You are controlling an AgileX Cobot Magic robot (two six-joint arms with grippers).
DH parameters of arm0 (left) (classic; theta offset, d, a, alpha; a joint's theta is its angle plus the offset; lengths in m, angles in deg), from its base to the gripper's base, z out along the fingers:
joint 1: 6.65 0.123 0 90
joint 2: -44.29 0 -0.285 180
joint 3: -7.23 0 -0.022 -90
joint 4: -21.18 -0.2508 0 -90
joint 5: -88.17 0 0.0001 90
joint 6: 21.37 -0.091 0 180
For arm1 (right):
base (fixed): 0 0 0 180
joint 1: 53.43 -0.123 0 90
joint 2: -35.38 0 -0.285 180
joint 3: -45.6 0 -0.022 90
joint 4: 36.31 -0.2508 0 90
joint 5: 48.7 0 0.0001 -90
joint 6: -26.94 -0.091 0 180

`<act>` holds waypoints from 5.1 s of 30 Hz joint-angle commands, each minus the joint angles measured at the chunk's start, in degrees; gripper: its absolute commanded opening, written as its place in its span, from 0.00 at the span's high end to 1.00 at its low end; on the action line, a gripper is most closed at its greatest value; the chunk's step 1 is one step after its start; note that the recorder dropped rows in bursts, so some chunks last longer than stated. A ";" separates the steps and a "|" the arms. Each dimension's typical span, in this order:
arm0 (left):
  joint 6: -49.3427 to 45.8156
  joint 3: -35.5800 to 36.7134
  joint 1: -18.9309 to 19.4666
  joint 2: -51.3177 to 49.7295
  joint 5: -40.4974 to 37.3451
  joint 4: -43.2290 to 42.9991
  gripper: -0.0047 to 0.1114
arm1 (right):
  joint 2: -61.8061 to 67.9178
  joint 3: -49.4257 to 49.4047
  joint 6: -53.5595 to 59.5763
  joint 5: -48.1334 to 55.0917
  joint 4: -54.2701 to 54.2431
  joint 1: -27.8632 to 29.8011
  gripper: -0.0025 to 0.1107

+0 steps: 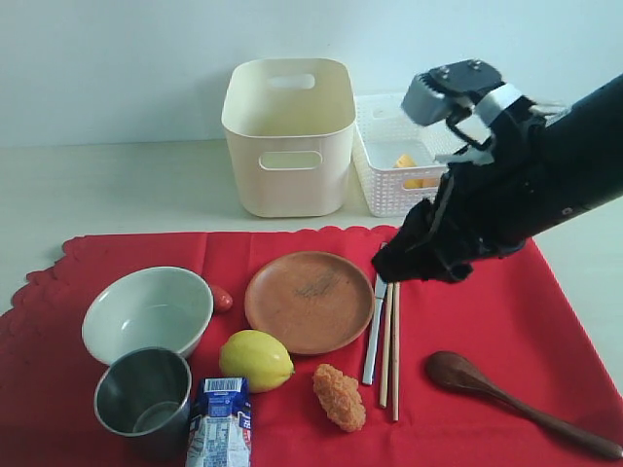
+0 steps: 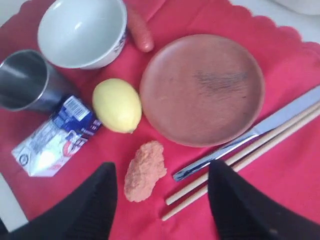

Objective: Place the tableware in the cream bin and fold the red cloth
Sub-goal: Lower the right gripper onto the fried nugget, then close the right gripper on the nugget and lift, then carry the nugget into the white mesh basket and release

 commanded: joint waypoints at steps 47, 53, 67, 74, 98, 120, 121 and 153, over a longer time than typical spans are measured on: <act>-0.09 0.19 0.00 0.39 0.45 0.66 0.96 | 29.18 4.61 -27.33 -6.69 17.37 -19.05 0.90; -0.09 0.19 0.00 0.39 0.45 0.66 0.96 | 27.66 4.61 -28.92 -5.87 19.18 -19.05 0.98; -0.09 0.19 0.00 0.39 0.45 0.66 0.96 | 10.82 4.61 -40.88 -5.29 35.72 -18.94 0.98; -0.09 0.19 0.00 0.39 0.45 0.66 0.96 | 6.55 4.61 -46.61 -8.77 41.73 -13.63 0.98; -0.09 0.19 0.00 0.39 0.45 0.66 0.96 | 26.21 32.06 -45.34 -11.11 36.48 5.03 0.98; -0.09 0.19 0.00 0.39 0.45 0.66 0.96 | 54.95 59.41 -38.56 -6.80 33.23 6.80 0.98; -0.09 0.19 0.00 0.39 0.45 0.66 0.96 | 55.26 59.85 -37.55 -6.51 33.02 6.80 0.97; -0.09 0.19 0.00 0.39 0.45 0.66 0.96 | 44.03 59.89 -36.38 7.96 35.18 6.80 0.40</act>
